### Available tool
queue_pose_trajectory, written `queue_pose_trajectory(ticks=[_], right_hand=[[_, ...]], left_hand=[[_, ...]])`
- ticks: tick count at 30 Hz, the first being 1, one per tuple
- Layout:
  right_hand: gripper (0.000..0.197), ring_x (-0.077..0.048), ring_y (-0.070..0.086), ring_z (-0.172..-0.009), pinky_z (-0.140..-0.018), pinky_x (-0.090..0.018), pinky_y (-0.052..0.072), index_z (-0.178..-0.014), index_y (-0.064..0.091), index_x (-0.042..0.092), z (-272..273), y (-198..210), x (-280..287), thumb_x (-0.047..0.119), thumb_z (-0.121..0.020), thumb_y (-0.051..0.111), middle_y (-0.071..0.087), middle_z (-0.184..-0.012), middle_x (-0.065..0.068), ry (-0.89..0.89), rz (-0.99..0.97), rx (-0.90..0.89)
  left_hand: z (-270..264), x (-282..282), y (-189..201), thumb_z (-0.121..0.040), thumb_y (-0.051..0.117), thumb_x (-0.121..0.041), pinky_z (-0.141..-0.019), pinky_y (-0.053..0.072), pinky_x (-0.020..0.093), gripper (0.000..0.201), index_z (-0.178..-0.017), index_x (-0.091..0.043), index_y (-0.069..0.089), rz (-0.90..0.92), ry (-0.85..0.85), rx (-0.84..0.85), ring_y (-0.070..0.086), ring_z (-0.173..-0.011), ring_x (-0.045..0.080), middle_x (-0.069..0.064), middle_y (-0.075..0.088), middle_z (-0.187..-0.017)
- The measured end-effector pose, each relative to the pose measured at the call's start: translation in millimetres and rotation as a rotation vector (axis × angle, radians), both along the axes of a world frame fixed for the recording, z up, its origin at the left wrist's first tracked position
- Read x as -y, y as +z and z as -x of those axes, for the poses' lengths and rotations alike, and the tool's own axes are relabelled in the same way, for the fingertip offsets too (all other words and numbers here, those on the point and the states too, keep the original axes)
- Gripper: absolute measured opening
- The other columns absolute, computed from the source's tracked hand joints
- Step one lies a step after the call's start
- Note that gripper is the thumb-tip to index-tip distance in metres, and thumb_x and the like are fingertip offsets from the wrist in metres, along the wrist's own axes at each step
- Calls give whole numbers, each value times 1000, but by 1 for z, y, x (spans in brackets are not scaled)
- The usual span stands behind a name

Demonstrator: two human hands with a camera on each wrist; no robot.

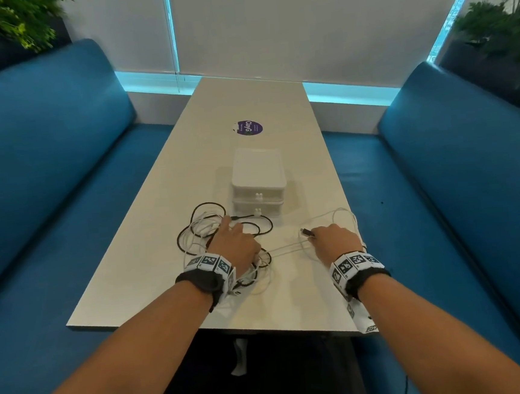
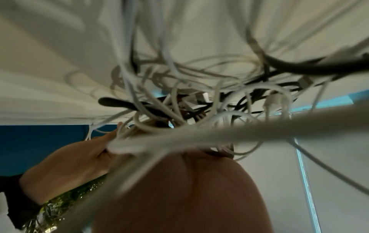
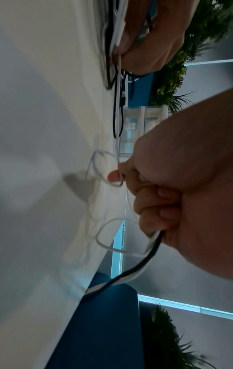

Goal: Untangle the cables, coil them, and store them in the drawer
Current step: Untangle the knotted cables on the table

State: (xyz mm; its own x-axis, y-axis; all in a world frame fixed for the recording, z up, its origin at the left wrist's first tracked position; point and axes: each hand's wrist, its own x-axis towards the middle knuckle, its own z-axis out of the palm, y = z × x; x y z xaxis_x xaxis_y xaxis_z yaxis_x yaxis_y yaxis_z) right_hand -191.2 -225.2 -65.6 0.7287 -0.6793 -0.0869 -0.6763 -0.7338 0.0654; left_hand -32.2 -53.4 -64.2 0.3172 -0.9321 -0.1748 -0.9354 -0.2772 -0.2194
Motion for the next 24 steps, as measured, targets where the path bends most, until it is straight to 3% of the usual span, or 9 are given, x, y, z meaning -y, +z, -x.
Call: queue_pose_trajectory(ticks=[2,5,8,11,14,17,20,24], right_hand=[[28,-30,66,-86,-68,-34,48,-113,58,13,-5,-3,-7,26,-103,36,65,-99,-8,-41,-16,67],[31,-35,63,-91,-68,-36,43,-116,49,10,-13,-6,-16,33,-104,34,63,-102,-14,-137,-187,246],[31,-38,62,-91,-71,-38,47,-118,50,11,-24,-8,-26,34,-103,34,64,-103,-17,-66,-325,374],[36,-37,62,-93,-80,-44,51,-115,56,11,-28,-10,-33,34,-105,29,66,-104,-17,22,-396,328],[34,-35,62,-84,-77,-44,53,-113,53,14,-27,-13,-33,36,-105,28,65,-99,-15,14,-340,254],[25,-33,63,-82,-74,-41,54,-121,52,21,-27,-13,-35,27,-101,37,65,-94,-11,-16,-322,236],[30,-34,63,-85,-75,-39,54,-125,51,24,-31,-10,-35,22,-96,45,66,-97,-10,-57,-343,270],[20,-29,68,-83,-78,-43,56,-114,51,21,-35,-4,-29,28,-97,44,70,-98,-6,-117,-448,389]], left_hand=[[8,6,-1,-97,46,-32,-116,8,56,22,-98,-30,68,2,11,-2,49,-118,25,-7,69,-105],[12,9,-3,-93,47,-29,-116,8,56,21,-93,-28,68,28,34,-25,50,-114,25,-7,69,-98],[11,11,-3,-92,48,-28,-116,9,56,20,-93,-28,68,30,56,-37,49,-115,26,-6,69,-97],[12,13,-4,-93,48,-29,-115,11,56,20,-95,-29,68,35,59,-32,49,-114,26,-5,69,-98],[12,13,-6,-93,48,-31,-114,14,56,21,-97,-29,68,73,53,-9,51,-112,26,-5,70,-97],[13,13,-8,-92,48,-31,-113,15,56,19,-96,-29,67,99,48,-2,52,-110,27,-5,69,-95],[15,14,-8,-92,50,-32,-112,17,56,16,-96,-29,65,111,47,6,53,-109,26,-6,68,-96],[17,15,-9,-93,51,-32,-112,16,55,15,-99,-28,64,151,91,14,54,-110,26,-5,68,-95]])
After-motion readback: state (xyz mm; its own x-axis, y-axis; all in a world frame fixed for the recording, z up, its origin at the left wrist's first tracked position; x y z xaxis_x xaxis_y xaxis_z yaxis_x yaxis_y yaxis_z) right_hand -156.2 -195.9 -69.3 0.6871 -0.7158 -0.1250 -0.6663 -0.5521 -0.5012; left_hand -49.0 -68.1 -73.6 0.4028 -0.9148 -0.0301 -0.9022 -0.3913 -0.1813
